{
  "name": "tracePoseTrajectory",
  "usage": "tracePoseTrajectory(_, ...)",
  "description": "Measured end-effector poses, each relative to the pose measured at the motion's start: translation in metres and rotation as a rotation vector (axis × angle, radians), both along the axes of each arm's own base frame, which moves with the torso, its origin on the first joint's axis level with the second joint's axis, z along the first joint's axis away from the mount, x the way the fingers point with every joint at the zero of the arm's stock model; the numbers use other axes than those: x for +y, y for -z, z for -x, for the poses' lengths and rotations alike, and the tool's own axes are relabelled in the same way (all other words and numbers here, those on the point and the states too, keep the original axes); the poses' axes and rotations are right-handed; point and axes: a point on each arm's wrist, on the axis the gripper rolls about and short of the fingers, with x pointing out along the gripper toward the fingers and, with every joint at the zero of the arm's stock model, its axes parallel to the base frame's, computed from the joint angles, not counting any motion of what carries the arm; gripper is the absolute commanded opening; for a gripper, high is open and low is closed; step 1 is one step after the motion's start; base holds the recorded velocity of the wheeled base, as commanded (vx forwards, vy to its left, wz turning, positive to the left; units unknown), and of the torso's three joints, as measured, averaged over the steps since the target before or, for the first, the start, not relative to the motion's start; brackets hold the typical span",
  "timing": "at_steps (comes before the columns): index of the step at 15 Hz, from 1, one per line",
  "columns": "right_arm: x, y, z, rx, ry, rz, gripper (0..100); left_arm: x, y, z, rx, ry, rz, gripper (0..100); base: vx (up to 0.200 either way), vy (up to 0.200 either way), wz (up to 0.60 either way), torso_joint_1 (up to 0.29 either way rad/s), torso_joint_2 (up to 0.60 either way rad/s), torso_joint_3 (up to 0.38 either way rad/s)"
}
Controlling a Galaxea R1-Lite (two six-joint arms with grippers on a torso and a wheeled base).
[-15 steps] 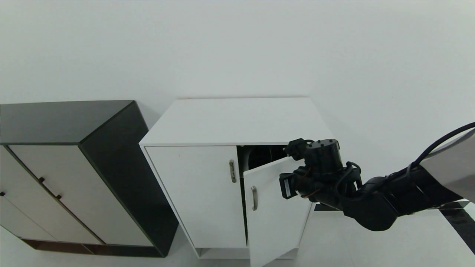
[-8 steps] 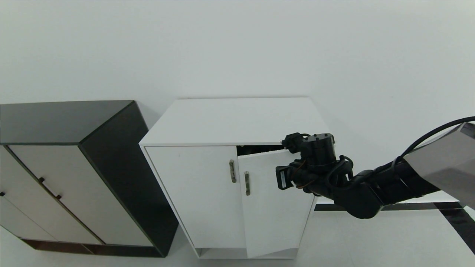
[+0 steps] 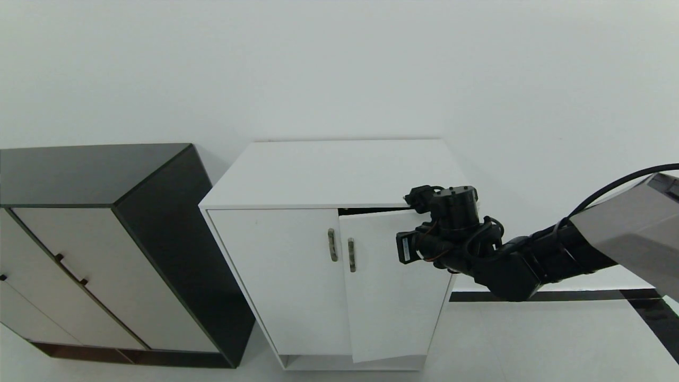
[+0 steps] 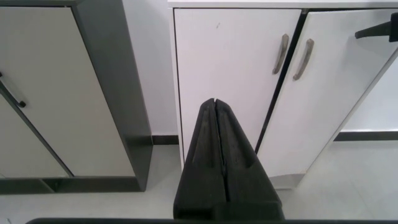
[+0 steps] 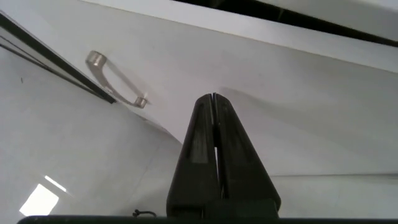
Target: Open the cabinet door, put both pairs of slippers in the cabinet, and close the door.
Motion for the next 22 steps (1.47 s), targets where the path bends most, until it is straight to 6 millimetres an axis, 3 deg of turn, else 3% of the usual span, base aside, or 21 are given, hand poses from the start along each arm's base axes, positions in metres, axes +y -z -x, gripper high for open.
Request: tracePoseTrajectory(22, -0.001, -0.003, -0.021, 0.008, 0.032, 0.004, 0, 0.000, 0.000, 0.000, 0.000, 0.000, 0.000, 0, 0.000, 0.000, 0.00, 0.000, 0.00, 0.000)
